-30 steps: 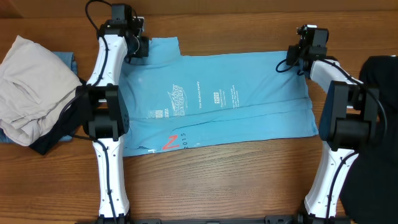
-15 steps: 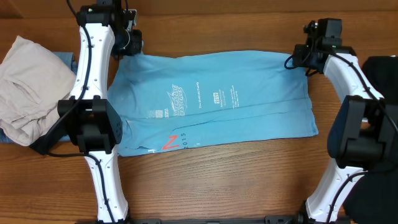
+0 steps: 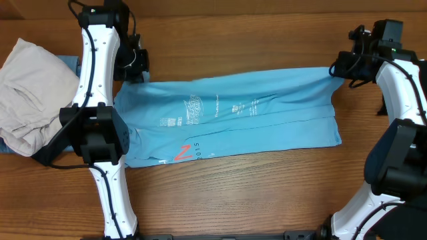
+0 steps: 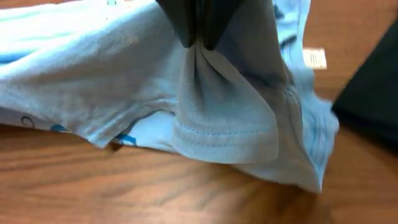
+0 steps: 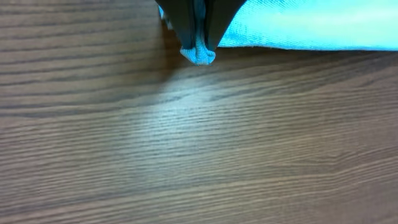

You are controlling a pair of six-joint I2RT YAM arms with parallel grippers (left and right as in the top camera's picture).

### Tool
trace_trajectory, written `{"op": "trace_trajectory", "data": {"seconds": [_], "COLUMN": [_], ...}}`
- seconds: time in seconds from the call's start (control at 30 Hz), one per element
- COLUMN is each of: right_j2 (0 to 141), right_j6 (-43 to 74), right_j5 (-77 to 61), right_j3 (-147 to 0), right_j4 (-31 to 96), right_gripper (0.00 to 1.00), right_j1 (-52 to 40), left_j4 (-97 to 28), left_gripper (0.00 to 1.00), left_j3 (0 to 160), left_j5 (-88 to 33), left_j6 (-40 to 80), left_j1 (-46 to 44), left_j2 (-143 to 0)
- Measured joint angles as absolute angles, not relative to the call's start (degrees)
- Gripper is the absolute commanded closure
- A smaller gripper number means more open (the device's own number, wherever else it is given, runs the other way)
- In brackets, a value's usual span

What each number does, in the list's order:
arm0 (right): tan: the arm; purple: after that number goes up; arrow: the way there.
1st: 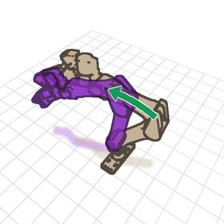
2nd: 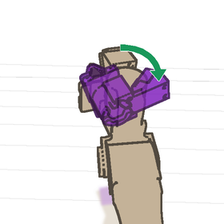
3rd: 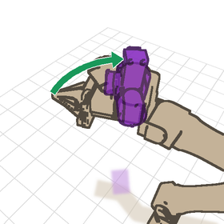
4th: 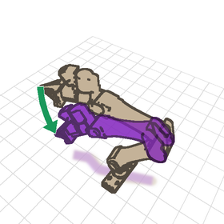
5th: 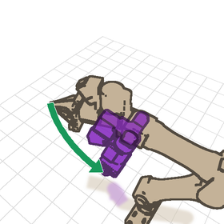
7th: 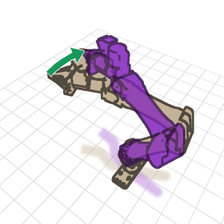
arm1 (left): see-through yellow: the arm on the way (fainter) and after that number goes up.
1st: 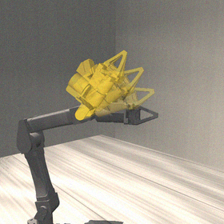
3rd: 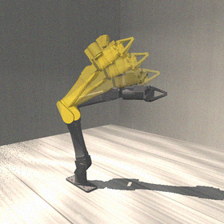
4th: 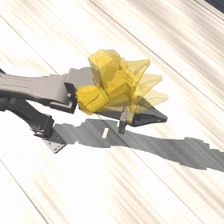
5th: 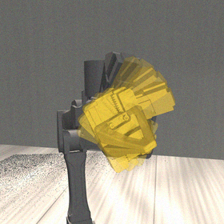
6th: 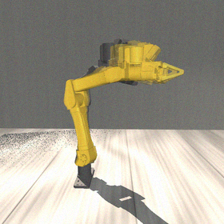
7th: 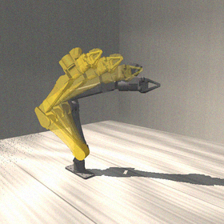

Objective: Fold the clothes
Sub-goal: 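Fold the top edge down toward the bottom edge with both grippers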

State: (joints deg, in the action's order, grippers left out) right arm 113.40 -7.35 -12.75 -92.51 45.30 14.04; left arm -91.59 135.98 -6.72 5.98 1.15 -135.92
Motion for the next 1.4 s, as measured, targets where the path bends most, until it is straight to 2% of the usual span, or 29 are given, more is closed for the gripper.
{"op": "trace_trajectory", "data": {"seconds": [0.2,0.43,0.63,0.83,1.07,1.2,1.4], "right_j2": [113.4,113.4,113.4,113.4,113.4,113.4,113.4], "right_j6": [-6.33,-3.64,-0.45,2.59,3.92,6.02,7.75], "right_j5": [-13.15,-13.08,-11.35,-10.63,-5.45,-0.34,1.02], "right_j3": [-92.51,-92.51,-92.51,-92.51,-92.51,-92.51,-89.41], "right_j4": [49.78,56.75,62.54,67.68,70.65,73.01,72.66], "right_gripper": [0.96,0.96,0.96,0.96,0.96,0.96,0.96], "right_j1": [14.04,13.72,13.37,13.37,13.34,13.34,12.99], "left_j4": [-96.57,-96.6,-96.66,-96.49,-87.64,-82.06,-80.01], "left_gripper": [0.96,0.96,0.96,0.96,0.96,0.96,0.96], "left_j3": [135.98,134.65,119.17,112.97,101.32,91.18,87.35], "left_j5": [-6.72,-9.72,-10.44,-5.89,-4.89,-4.62,-4.95], "left_j6": [7.42,8.29,8.91,11.7,11.9,11.9,11.9], "left_j1": [2.5,0.95,-0.14,-0.14,0.89,4.95,8.25], "left_j2": [-135.92,-135.85,-130.19,-120.14,-119.9,-119.9,-119.92]}}
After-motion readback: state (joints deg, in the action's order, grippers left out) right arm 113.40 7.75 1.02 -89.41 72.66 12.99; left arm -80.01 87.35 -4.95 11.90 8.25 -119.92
